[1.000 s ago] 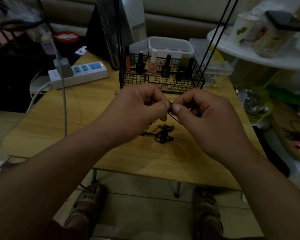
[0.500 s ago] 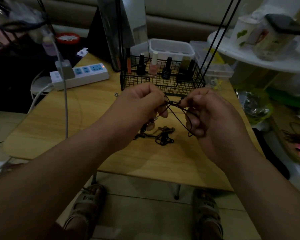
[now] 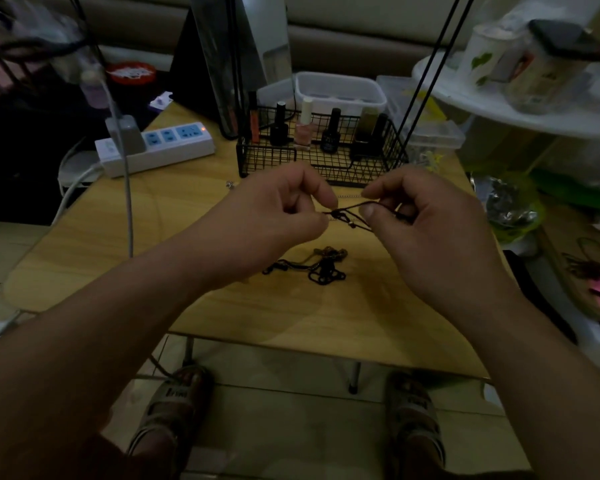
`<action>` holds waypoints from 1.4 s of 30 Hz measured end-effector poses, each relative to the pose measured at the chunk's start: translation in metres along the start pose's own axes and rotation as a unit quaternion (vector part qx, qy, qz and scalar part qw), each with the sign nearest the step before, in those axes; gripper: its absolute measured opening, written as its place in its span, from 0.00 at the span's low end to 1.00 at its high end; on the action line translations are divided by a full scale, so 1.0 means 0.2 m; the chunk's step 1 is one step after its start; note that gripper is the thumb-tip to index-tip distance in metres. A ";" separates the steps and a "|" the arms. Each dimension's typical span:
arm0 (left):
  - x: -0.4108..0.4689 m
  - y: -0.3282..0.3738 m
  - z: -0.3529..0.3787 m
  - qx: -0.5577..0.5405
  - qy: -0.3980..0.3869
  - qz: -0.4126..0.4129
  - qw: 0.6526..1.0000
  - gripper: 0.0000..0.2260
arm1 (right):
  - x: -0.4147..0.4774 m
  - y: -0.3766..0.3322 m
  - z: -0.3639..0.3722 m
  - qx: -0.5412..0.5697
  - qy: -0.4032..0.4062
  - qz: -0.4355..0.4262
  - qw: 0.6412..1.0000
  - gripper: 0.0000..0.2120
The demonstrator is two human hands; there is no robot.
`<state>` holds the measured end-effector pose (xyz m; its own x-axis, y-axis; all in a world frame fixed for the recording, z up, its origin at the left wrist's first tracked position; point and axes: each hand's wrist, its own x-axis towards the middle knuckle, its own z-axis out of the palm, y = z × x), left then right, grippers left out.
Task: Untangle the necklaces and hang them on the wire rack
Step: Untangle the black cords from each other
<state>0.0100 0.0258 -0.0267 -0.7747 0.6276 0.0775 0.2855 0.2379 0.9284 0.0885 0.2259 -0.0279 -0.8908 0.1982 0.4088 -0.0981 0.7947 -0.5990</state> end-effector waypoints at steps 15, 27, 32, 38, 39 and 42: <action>0.01 -0.01 0.04 0.007 -0.028 0.009 1.000 0.06 | 0.07 -0.06 -0.03 0.645 0.010 0.326 0.692 0.04; -0.01 0.02 0.05 -0.003 -0.101 -0.002 0.995 0.07 | 0.05 -0.09 -0.02 0.509 -0.079 0.325 0.793 0.15; -0.03 0.03 0.03 -0.034 -0.086 -0.027 0.995 0.04 | 0.06 -0.07 -0.02 0.519 -0.021 0.315 0.795 0.05; -0.02 0.04 0.01 -0.108 -0.055 -0.041 0.992 0.06 | 0.00 -0.06 -0.04 0.139 0.108 0.118 0.977 0.11; -0.01 0.04 0.01 -0.118 -0.048 -0.045 0.991 0.06 | -0.02 -0.09 -0.05 0.114 0.104 0.065 0.986 0.08; 0.00 0.03 0.02 -0.132 -0.030 -0.044 0.990 0.06 | -0.05 -0.12 -0.04 0.127 0.023 0.009 0.992 0.03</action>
<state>0.0144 0.0297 -0.0218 -0.7526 0.6581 -0.0230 0.0539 0.0964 0.9939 0.1031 0.2091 -0.0111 -0.8725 0.2429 0.4239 -0.1952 0.6220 -0.7583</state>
